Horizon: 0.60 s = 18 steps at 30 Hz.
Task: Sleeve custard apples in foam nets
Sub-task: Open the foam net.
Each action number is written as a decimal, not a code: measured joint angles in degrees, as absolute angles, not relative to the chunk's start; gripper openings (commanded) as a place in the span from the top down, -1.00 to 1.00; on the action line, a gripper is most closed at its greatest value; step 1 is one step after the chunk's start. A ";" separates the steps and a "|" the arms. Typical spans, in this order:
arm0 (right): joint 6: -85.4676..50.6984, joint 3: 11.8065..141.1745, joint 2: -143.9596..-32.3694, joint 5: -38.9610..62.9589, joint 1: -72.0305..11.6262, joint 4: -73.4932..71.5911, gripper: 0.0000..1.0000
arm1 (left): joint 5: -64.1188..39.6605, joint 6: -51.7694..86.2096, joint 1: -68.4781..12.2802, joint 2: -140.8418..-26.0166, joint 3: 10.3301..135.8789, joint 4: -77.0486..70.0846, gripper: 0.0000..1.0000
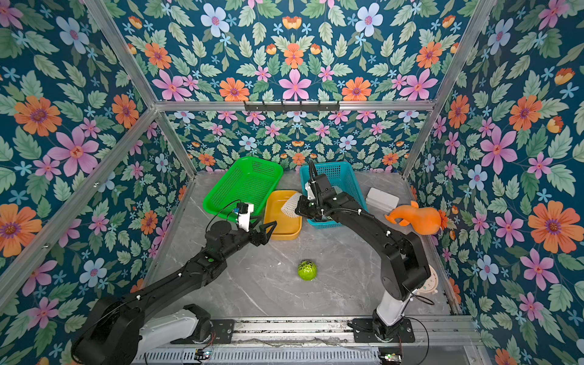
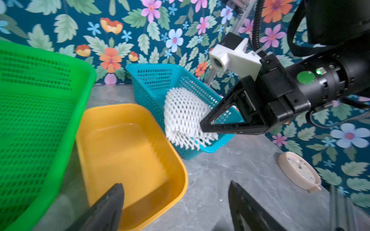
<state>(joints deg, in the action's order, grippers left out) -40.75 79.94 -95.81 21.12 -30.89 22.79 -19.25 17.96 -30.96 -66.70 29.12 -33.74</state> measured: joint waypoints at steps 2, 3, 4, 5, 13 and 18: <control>-41.82 77.69 -93.19 22.31 -30.55 21.10 0.96 | -22.76 18.41 -30.87 -69.06 30.17 -36.12 -0.43; -42.19 76.60 -91.96 22.85 -30.15 19.97 0.96 | -24.43 19.25 -30.87 -70.26 30.76 -37.06 -0.38; -42.94 75.50 -90.98 23.59 -29.69 18.61 0.96 | -25.67 19.44 -30.87 -71.13 31.24 -37.76 -0.37; -43.64 74.24 -90.06 24.27 -29.10 17.02 0.96 | -27.05 19.57 -30.87 -72.03 31.75 -38.63 -0.36; -49.52 67.20 -85.67 29.85 -27.29 6.79 0.96 | -31.16 22.37 -30.87 -74.96 34.00 -44.14 -0.34; -52.34 64.97 -84.79 32.27 -26.76 1.30 0.96 | -31.97 23.90 -30.87 -77.56 35.18 -47.40 -0.16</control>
<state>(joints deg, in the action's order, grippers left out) -52.34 64.97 -84.79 32.27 -26.76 1.30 -31.97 23.90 -30.87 -77.56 35.18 -47.40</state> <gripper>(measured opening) 0.050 0.597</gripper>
